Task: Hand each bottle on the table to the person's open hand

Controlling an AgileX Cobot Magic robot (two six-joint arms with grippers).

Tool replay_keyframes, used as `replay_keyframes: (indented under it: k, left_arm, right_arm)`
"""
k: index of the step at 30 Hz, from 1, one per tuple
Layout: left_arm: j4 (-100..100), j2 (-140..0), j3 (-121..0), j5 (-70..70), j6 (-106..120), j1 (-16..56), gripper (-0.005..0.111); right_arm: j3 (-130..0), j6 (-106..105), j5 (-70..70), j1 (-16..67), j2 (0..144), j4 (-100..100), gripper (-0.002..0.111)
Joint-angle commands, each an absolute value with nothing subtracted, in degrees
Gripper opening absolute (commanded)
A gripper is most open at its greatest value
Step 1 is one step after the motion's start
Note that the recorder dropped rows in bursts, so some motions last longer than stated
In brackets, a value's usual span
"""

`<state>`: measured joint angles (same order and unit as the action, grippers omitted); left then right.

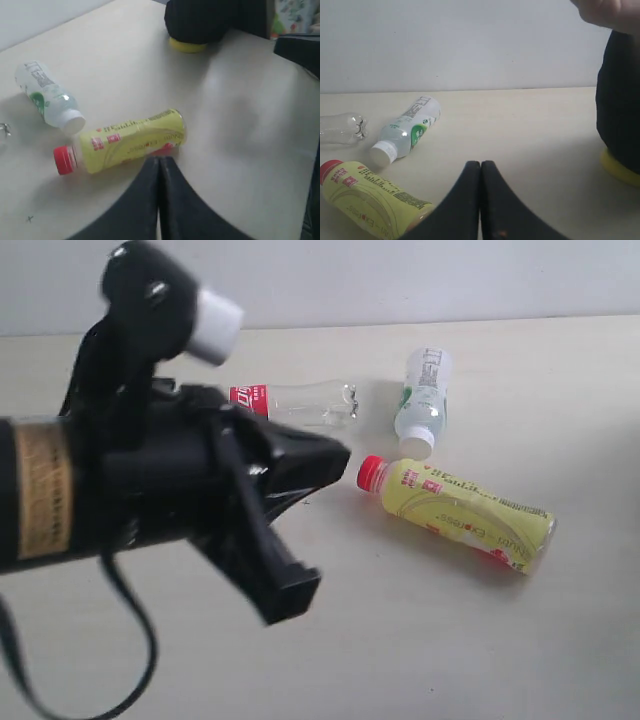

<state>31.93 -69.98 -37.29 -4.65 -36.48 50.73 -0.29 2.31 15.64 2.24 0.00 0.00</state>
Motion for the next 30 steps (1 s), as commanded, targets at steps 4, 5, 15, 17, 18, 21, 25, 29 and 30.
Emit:
replay_keyframes:
  k: [4,5,15,17,18,21,25,29,30]
  left_arm:
    - [28.1,-53.74,-26.3,-2.14,-35.92,41.82,0.0]
    - [28.1,-51.7,-25.61,0.0,-36.03,39.94,0.0]
    - [26.82,-25.17,-10.61,-3.13,-37.78,25.06,0.0]
    - [26.48,-19.87,-6.8,-4.9,-37.91,21.99,0.0]
    - [26.01,-17.88,-5.03,-5.94,-37.91,20.9,0.0]
    - [24.48,-11.9,-1.09,-6.94,-37.91,17.48,0.0]
    - [24.48,-5.88,0.0,-4.01,-37.75,13.8,0.0]
    - [24.63,-3.55,0.0,-0.76,-37.82,13.08,0.0]
    - [24.63,-3.29,0.0,-0.67,-37.82,13.08,0.0]
  right_arm:
    - [0.0,2.13,15.27,1.97,0.0,0.0,0.0]
    - [0.0,2.13,15.27,1.97,0.0,0.0,0.0]
    - [0.0,2.13,15.27,1.97,0.0,0.0,0.0]
    - [0.0,2.13,15.27,1.97,0.0,0.0,0.0]
    - [0.0,2.13,15.27,1.97,0.0,0.0,0.0]
    - [0.0,2.13,15.27,1.97,0.0,0.0,0.0]
    - [0.0,2.13,15.27,1.97,0.0,0.0,0.0]
    - [0.0,2.13,15.27,1.97,0.0,0.0,0.0]
    - [0.0,2.13,15.27,1.97,0.0,0.0,0.0]
